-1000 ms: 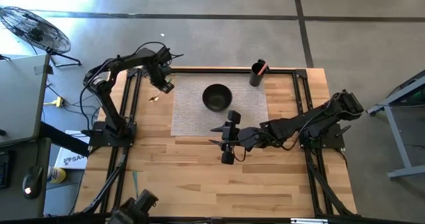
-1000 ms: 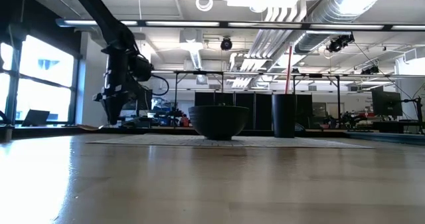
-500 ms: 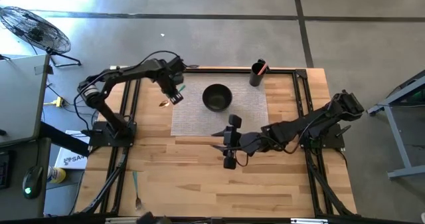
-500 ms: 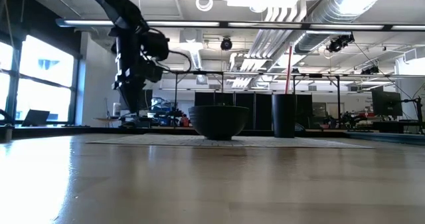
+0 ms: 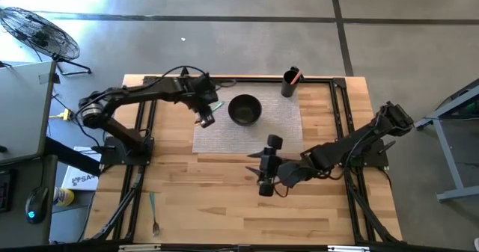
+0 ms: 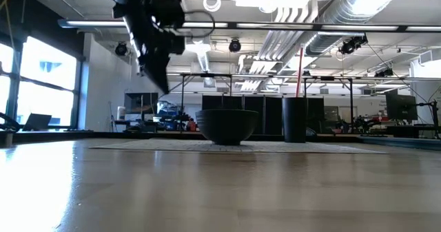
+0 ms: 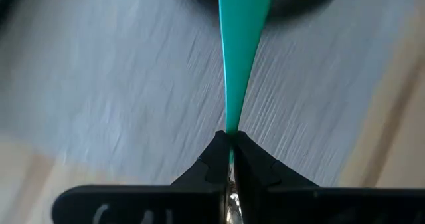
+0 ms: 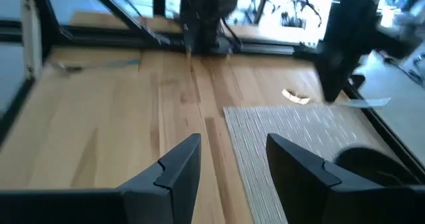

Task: Pick & Place Utensil
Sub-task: Put the green spoon into the black bowl

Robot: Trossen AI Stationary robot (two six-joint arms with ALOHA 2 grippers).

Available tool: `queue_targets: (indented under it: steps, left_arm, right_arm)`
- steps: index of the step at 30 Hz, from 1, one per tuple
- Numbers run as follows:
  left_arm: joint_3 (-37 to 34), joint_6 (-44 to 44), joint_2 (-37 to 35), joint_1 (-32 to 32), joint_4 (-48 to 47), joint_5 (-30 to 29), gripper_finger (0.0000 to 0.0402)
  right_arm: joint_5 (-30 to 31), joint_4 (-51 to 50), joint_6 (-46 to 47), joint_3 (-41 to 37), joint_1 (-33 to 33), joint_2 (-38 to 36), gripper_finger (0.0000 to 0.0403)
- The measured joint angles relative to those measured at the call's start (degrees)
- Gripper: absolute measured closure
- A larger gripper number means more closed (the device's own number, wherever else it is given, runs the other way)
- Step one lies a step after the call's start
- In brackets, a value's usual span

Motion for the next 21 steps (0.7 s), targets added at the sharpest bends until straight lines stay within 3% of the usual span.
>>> queue_targets:
  steps: [5,15,21]
  left_arm:
    - [0.10,0.97,-1.93,-0.15,14.14,5.87,0.0396]
    - [0.61,-2.85,4.36,-1.06,33.50,5.64,0.0396]
    - [9.86,-3.26,11.12,-0.85,32.05,5.25,0.0396]
  right_arm:
    - [0.74,-5.01,4.88,0.00,0.34,-0.14,0.0237]
    - [3.27,-6.83,7.15,0.00,1.44,-0.15,0.0237]
    - [3.73,-6.84,5.91,0.00,1.30,-0.14,0.0237]
